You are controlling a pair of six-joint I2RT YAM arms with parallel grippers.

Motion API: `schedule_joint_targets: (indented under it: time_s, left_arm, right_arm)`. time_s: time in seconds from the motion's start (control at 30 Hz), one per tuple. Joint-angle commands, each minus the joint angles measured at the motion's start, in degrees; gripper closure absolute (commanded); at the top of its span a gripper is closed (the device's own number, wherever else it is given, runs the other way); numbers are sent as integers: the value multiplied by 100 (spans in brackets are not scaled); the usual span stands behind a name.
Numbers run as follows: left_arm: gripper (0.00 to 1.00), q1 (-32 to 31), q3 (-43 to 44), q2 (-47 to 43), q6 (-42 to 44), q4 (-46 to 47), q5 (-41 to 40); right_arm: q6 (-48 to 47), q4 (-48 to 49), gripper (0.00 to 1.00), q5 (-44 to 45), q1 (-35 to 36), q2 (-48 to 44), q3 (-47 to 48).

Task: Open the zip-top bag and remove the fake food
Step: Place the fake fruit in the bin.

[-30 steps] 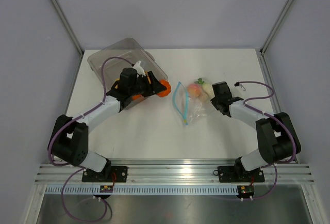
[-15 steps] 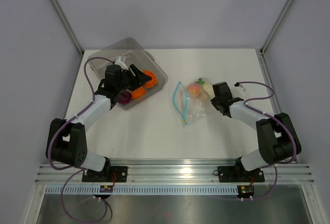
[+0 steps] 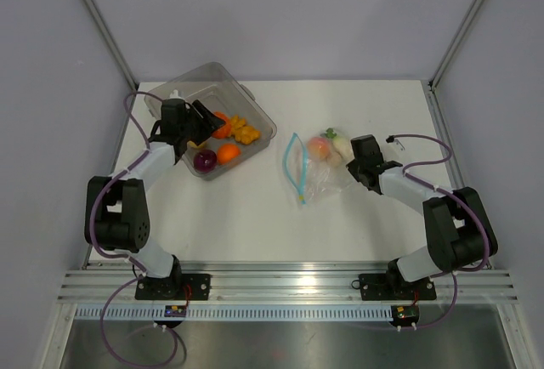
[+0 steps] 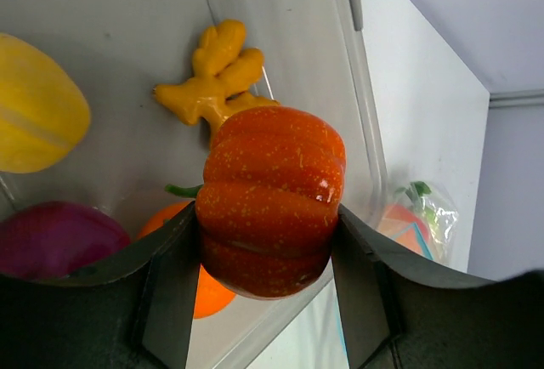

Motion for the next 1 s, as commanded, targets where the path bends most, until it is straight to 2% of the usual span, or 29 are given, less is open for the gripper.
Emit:
schedule_joint_targets:
  time_s: [0.0,0.13,0.17,0.27,0.37,0.43,0.53,0.67,0.77,0.87,0.97]
  left_arm:
    - [48,-2,392,100,245,-88,-319]
    - [43,51,446,179,325,-361,-469]
    - [38,51,445,179,333,-413,-512]
    - [32,60,437,161,421,-501,-592]
    - [11,60,376,100,360,-607,-715]
    - [6,60,279,47,308,-546,-767]
    - [2,16,-46,-232,141,-484,-1065]
    - [1,-186,-889,-883,-53,122,-1514]
    - [1,-274,-1233,-1183,-176,316,-1419]
    - [1,-449,-1356,-1315,-211,562,-866]
    - [3,-914,-1409,-1551,-80,465,-925]
  right_arm:
    - [-39,199,100,-50,-33,-178,-7]
    - [-39,207,100,-51,-33,-178,-7]
    - [-39,207,100,-51,-42,-178,-7]
    - [-48,207,100,-59,-42,-169,-7]
    - [-48,216,100,-51,-33,-169,-7]
    - [-48,207,100,-51,-42,-161,2]
    - [-48,216,100,-68,-33,-143,11]
    - [-65,242,100,-94,-42,-134,20]
    - [-74,243,100,-103,-42,-99,37]
    - [-109,243,100,-112,-42,-81,55]
    - [-118,251,100,-138,-42,-73,63]
